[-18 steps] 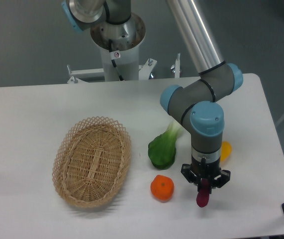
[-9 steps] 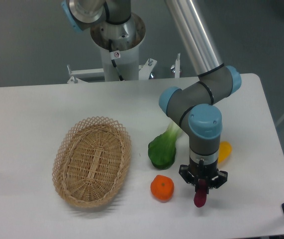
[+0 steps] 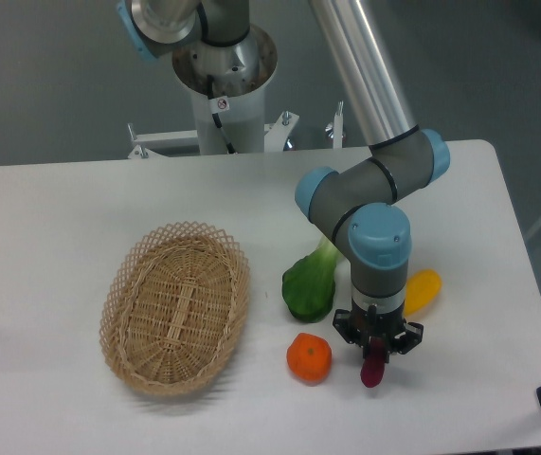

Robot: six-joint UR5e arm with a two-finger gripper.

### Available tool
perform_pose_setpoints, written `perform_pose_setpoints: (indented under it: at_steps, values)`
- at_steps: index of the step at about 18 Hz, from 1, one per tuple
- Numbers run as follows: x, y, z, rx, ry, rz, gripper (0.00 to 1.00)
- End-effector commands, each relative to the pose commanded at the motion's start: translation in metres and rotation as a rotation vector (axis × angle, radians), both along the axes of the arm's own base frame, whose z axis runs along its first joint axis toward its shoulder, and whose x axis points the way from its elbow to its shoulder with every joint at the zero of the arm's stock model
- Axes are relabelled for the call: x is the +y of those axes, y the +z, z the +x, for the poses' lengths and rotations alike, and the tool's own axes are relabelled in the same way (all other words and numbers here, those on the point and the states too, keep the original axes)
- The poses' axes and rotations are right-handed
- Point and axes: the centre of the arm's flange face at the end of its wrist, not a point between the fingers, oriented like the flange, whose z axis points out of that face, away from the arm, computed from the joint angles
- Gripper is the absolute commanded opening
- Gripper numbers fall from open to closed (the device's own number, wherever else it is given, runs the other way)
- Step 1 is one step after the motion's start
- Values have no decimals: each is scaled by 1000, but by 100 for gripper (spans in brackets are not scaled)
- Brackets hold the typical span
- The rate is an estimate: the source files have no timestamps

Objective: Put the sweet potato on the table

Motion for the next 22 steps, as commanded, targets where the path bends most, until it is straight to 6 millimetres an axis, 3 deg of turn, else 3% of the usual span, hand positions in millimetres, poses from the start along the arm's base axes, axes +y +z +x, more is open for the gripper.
perform_pose_setpoints:
  at_steps: [1, 5, 12, 16, 22]
  values:
    - [0, 3, 0, 6, 2, 3, 100]
    - [-1, 31, -1, 52, 9, 8, 100]
    - [0, 120, -5, 205, -15, 37, 100]
    - [-29, 166, -9, 251, -75, 13, 100]
    - [-93, 206, -23, 130, -271, -155, 100]
